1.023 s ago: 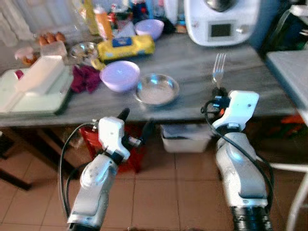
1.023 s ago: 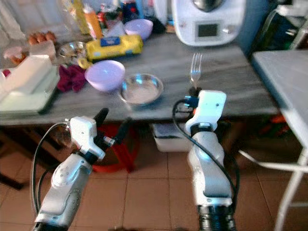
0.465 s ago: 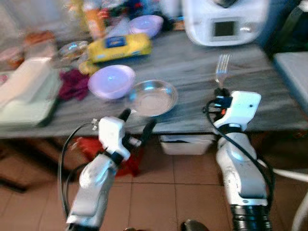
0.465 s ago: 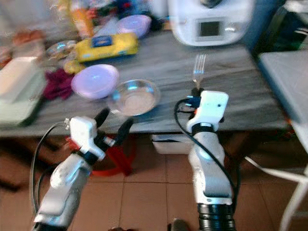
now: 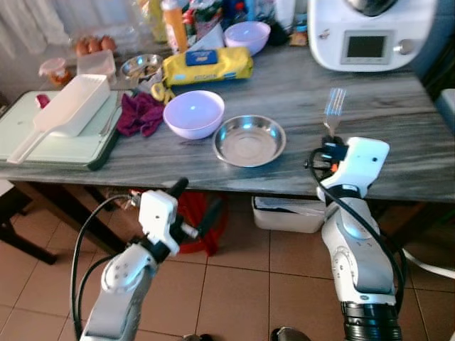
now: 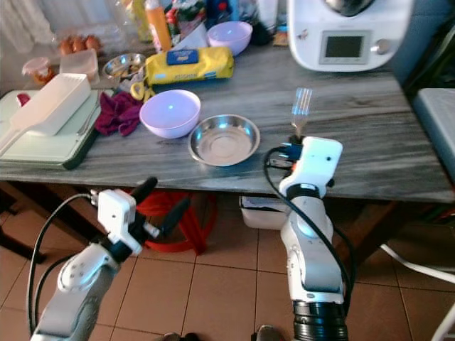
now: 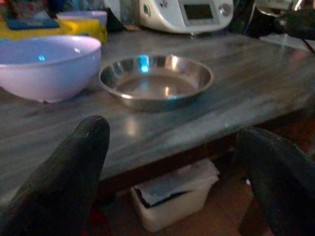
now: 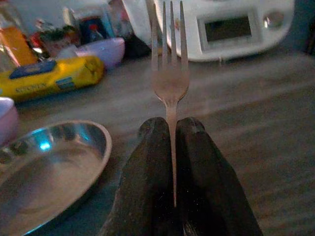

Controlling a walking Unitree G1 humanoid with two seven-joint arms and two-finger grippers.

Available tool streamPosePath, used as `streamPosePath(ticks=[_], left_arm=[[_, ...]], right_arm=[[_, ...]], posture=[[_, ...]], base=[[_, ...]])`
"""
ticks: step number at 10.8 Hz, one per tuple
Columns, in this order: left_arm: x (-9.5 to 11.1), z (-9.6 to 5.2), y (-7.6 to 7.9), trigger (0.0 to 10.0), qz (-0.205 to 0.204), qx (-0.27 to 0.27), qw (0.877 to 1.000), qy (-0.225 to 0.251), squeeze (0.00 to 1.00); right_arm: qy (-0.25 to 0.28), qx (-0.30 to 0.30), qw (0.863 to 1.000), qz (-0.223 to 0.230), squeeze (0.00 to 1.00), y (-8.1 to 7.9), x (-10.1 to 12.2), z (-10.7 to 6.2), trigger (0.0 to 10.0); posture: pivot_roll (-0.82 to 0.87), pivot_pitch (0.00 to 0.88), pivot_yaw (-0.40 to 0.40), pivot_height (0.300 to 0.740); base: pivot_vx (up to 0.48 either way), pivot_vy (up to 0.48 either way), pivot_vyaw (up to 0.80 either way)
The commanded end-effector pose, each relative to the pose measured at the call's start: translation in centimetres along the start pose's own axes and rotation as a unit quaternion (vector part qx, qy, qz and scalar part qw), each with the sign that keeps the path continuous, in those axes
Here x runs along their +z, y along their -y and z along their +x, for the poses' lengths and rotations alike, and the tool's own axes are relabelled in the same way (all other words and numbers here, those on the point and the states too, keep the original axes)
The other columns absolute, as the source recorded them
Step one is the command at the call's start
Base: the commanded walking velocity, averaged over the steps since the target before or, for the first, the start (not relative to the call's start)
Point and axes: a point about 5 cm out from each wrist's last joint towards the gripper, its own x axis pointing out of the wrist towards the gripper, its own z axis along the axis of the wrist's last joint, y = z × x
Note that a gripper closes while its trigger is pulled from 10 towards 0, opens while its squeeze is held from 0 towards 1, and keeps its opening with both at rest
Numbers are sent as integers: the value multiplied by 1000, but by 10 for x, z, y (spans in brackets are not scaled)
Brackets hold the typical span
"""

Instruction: Setting the table

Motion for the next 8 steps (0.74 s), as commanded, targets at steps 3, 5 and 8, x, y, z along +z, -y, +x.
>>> streamPosePath(ticks=[3,5,8], left_arm=[[0,-8,5,10000,4,-27,1000,-14,0],[-1,-10,9,10000,3,-37,999,-18,0],[-7,-12,9,10000,2,-39,999,-23,0]], right_arm=[[-55,-24,998,29,0,6,-9,17,10000],[-66,-16,997,35,0,2,-5,32,10000],[-91,0,995,51,0,-10,-5,50,10000]], posture=[[-88,241,113,740],[-80,253,113,740],[-71,252,105,740]], base=[[0,0,0],[0,0,0],[0,0,0]])
